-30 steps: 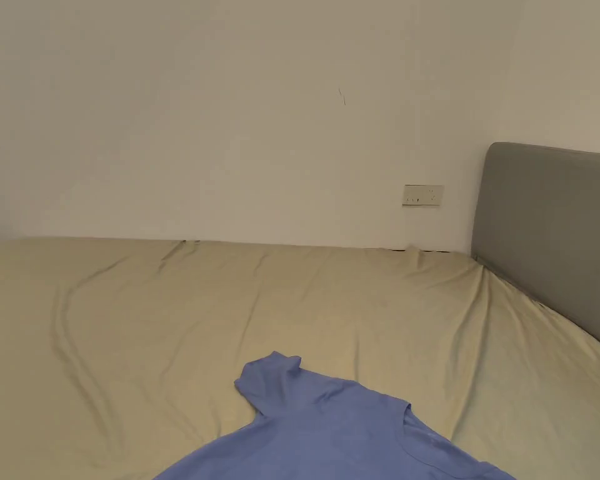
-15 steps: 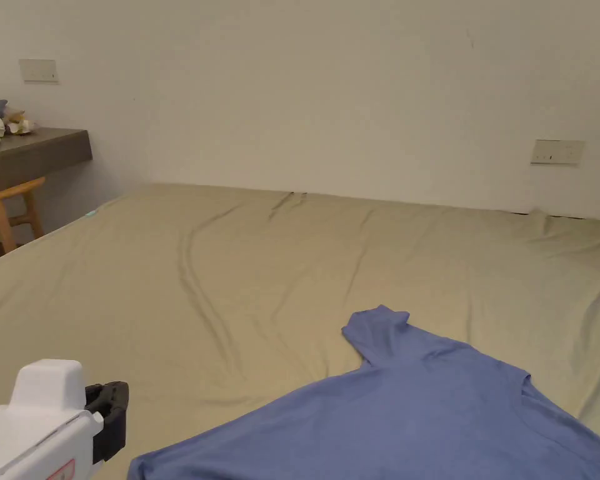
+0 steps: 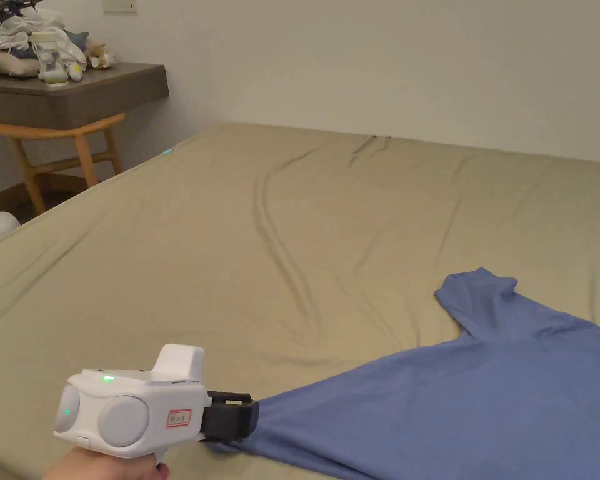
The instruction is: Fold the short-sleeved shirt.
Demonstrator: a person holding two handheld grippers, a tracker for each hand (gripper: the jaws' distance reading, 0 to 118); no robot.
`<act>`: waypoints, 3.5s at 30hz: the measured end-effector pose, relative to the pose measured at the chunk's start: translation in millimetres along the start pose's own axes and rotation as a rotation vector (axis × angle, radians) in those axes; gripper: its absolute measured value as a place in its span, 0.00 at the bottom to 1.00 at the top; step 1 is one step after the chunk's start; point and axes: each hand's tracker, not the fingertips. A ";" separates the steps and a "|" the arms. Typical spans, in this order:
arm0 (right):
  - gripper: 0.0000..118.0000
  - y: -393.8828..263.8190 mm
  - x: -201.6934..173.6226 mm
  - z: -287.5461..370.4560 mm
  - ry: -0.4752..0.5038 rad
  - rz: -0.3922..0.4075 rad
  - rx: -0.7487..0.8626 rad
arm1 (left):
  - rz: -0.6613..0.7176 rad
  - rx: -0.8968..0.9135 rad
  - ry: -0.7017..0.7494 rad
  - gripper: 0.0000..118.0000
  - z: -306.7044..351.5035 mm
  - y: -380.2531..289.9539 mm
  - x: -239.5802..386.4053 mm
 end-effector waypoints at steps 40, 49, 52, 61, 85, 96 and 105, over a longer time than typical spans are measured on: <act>0.03 81.0 71.6 -403.0 -0.038 0.285 -0.377 | -0.035 0.189 -0.091 0.01 59.3 13.0 27.0; 0.03 220.6 92.4 -160.7 -0.108 0.202 0.017 | -0.045 0.420 -0.089 0.01 143.6 84.3 40.3; 0.03 266.8 94.3 -80.7 -0.173 0.221 0.130 | -0.074 0.530 -0.092 0.01 182.7 123.6 55.1; 0.03 374.8 107.6 40.1 -0.294 0.170 0.291 | -0.135 0.750 -0.063 0.01 275.1 243.0 102.5; 0.03 521.4 130.3 -188.4 -0.375 0.097 0.448 | -0.190 0.907 0.245 0.01 144.7 530.8 140.1; 0.03 461.0 165.2 -310.6 -0.455 0.199 0.343 | -0.239 0.775 0.269 0.01 25.0 511.1 138.4; 0.03 284.5 181.2 -337.7 -0.399 0.132 0.139 | -0.151 0.549 0.166 0.01 -69.1 374.3 124.9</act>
